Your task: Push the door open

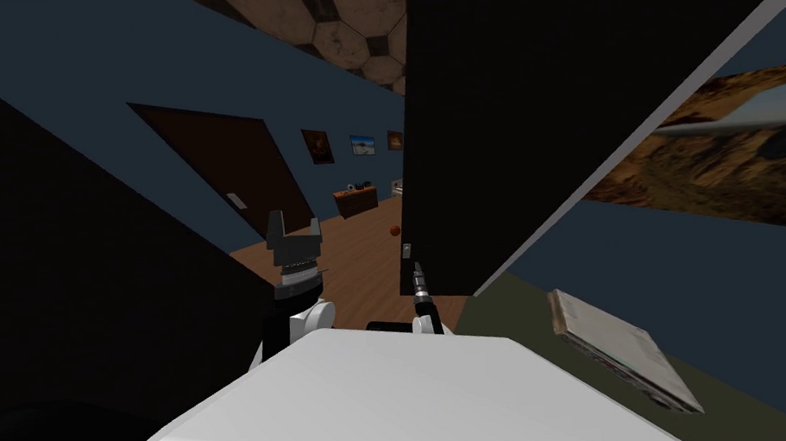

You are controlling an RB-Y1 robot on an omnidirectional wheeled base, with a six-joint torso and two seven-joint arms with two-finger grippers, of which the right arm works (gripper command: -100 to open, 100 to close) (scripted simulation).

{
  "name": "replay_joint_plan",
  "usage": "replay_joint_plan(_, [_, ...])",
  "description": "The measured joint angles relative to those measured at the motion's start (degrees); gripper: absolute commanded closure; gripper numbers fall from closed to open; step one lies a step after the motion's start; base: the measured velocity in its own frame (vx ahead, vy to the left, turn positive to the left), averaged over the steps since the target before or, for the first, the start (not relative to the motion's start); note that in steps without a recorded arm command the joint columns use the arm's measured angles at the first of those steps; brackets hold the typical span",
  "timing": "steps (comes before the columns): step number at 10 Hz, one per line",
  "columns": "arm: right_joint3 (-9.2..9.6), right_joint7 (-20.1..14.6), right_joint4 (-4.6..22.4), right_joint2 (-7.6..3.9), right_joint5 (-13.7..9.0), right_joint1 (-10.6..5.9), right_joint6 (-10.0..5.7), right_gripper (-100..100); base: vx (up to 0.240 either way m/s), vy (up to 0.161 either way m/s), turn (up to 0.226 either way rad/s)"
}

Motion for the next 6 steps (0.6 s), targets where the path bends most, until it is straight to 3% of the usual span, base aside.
replay_joint_plan(2, [1.31,0.85,-0.27,0.73,-1.27,0.5,-0.54,-100,0.034,0.008,0.006])
replay_joint_plan(4, [0.87,0.99,-0.91,-0.92,-1.24,0.58,-0.05,-100,0.169,-0.024,0.02])
replay_joint_plan(6, [0.58,0.42,-0.1,-1.98,-1.01,0.23,-0.36,-100,0.28,-0.018,0.028])
